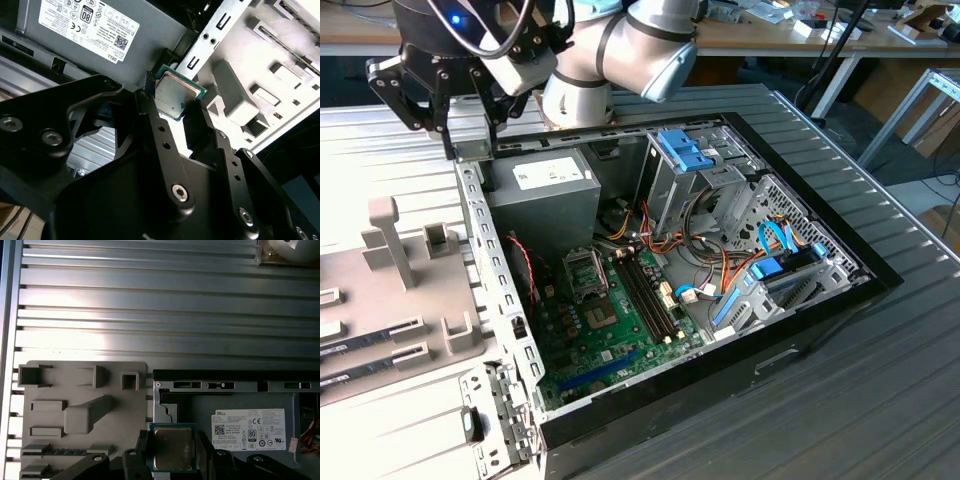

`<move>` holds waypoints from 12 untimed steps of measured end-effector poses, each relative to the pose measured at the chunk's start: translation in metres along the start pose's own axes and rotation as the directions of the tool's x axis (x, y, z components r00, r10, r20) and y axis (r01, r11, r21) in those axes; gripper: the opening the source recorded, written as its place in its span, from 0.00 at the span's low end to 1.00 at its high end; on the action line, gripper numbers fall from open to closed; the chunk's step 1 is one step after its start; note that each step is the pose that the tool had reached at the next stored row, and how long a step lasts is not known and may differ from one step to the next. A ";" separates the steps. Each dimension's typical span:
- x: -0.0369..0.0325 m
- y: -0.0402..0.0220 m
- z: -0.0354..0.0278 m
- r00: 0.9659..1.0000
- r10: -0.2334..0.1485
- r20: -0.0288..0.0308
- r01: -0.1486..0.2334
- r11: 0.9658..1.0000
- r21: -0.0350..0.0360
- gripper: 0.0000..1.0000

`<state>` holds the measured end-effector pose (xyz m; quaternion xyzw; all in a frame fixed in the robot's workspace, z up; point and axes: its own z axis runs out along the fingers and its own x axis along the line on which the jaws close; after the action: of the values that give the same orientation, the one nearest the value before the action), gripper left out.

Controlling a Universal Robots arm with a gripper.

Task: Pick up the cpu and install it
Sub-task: 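Pick up the cpu and move it towards the insertion slot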

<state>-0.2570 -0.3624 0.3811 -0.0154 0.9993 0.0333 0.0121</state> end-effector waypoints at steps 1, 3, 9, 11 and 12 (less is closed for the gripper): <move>-0.0015 0.0000 0.0001 1.000 0.000 0.000 0.000 1.000 0.000 0.47; -0.0043 -0.0002 0.0003 1.000 0.000 0.000 0.000 1.000 0.000 0.47; -0.0156 -0.0005 0.0007 1.000 0.000 0.000 0.000 1.000 0.000 0.47; -0.0185 -0.0006 0.0009 1.000 0.000 0.000 0.000 1.000 0.000 0.47; -0.0204 -0.0007 0.0010 1.000 0.000 0.000 0.000 1.000 0.000 0.47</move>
<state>-0.2366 -0.3624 0.3806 -0.0154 0.9993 0.0334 0.0121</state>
